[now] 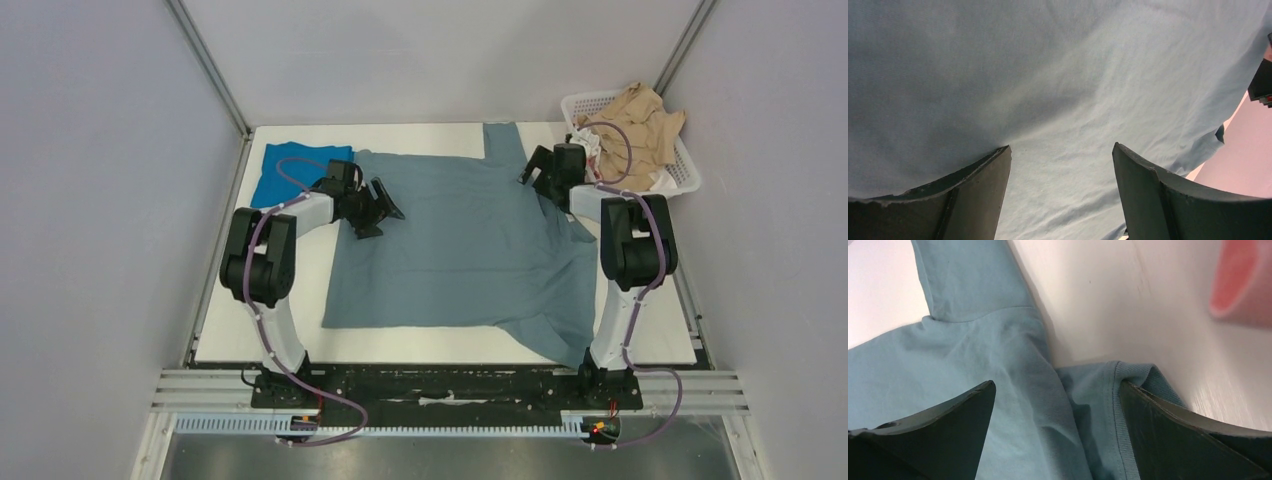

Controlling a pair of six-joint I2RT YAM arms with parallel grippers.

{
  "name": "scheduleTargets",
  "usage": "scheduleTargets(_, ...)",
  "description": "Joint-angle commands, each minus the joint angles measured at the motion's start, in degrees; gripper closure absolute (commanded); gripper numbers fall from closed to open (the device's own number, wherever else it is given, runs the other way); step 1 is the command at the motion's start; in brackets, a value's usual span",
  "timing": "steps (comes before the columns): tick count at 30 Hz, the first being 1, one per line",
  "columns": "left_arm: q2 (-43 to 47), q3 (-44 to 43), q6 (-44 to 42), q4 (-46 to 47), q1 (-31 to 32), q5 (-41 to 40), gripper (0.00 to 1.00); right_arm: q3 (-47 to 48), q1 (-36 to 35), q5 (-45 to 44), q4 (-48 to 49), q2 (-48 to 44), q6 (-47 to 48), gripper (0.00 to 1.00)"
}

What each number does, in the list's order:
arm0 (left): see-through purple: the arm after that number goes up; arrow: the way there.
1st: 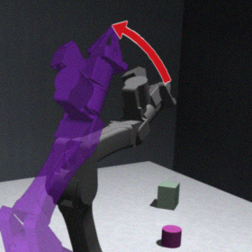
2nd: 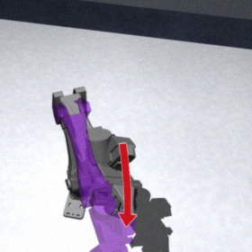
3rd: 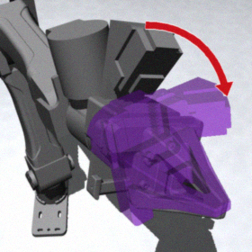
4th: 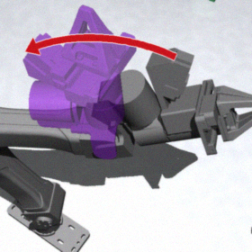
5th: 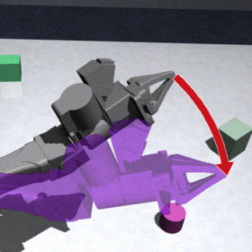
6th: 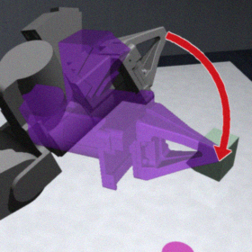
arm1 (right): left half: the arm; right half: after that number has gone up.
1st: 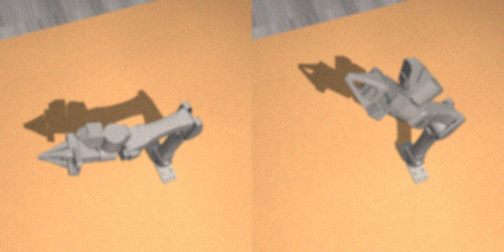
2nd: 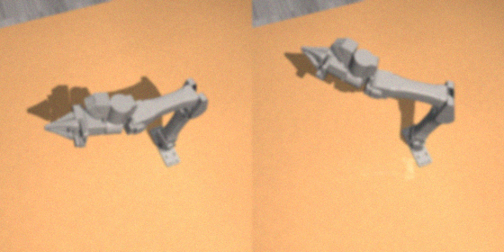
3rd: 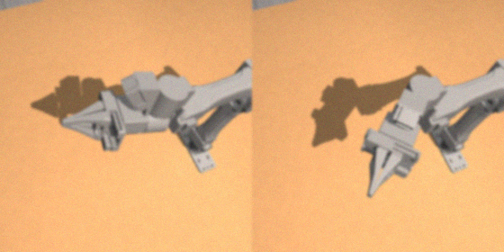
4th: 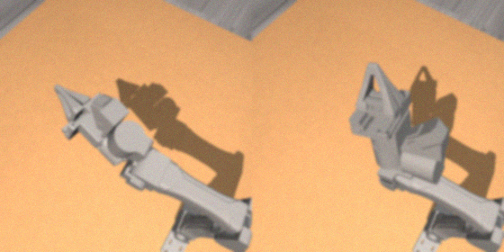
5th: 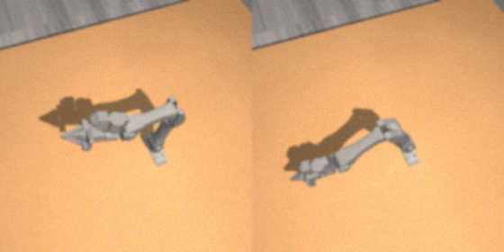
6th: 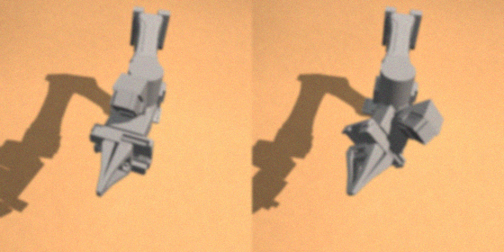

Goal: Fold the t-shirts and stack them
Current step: Flatten out the tshirt

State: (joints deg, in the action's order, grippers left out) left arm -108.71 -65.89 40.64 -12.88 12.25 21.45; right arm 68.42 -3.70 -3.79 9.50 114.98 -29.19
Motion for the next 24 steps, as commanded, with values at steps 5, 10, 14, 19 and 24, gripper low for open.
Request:
scheduleTargets(5, -10.86, -7.58, -0.64, -5.57, -1.97, -4.6, 0.18, 6.29, 1.33, -14.22, -4.53, 4.89, -4.99, 0.02)
scheduleTargets(10, -10.13, -6.06, 0.01, -6.48, -1.97, -4.87, 0.18, 1.63, 0.61, -21.26, -0.35, 1.19, -4.86, 0.02)
scheduleTargets(14, -5.14, 1.44, 0.93, -4.32, -1.97, -5.57, 0.18, -0.74, -0.26, -22.74, 1.76, -0.89, -2.4, 0.02)
scheduleTargets(19, 0.61, 7.71, 1.52, -4.28, -2.06, -6.43, 0.18, -0.62, -0.41, -22.37, 0.78, -0.45, -1.37, 0.02)
scheduleTargets(24, 5.65, 11.55, 2.21, -5.56, -2.06, -8.79, 0.17, -1.45, -0.37, -22.42, 0.69, -0.98, -2.55, 0.02)
